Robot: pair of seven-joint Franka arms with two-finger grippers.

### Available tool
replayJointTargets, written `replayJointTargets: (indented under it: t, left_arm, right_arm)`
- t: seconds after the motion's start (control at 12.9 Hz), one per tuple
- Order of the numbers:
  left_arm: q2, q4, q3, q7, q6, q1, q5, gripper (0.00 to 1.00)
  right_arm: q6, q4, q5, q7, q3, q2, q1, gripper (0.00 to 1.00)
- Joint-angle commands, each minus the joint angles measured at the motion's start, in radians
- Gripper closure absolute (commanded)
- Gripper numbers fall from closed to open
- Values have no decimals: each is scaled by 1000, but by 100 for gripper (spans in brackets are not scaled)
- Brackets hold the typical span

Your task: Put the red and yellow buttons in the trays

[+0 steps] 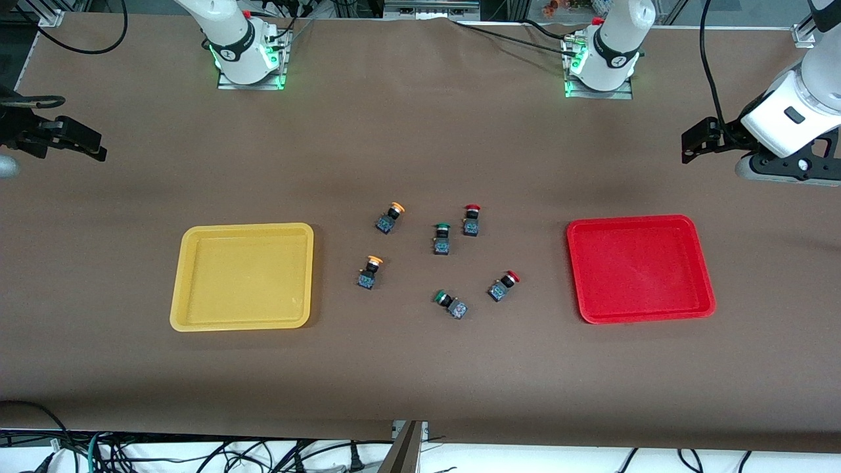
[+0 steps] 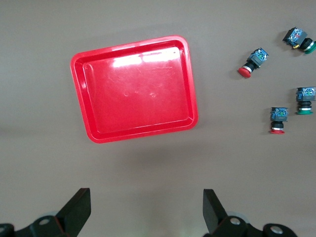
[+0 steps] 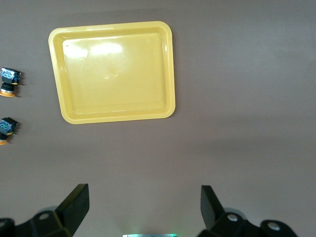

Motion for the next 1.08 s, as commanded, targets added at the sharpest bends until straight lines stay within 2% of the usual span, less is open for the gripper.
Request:
replayJointTargets:
  t: [0.0,0.7,1.01]
  left_arm:
    - [11,27,-3,-4,-12,23,-10,0]
    - [16,25,-5,-2,-13,21,-18,0]
    - [106,28,-54,-4,-56,3,-16,0]
  right_arm:
    - [-14,23,-15,-18,-1,6,0,0]
    - [-9,19,-3,3,2,8,3,0]
    - [7,15,3,2,2,30,4,0]
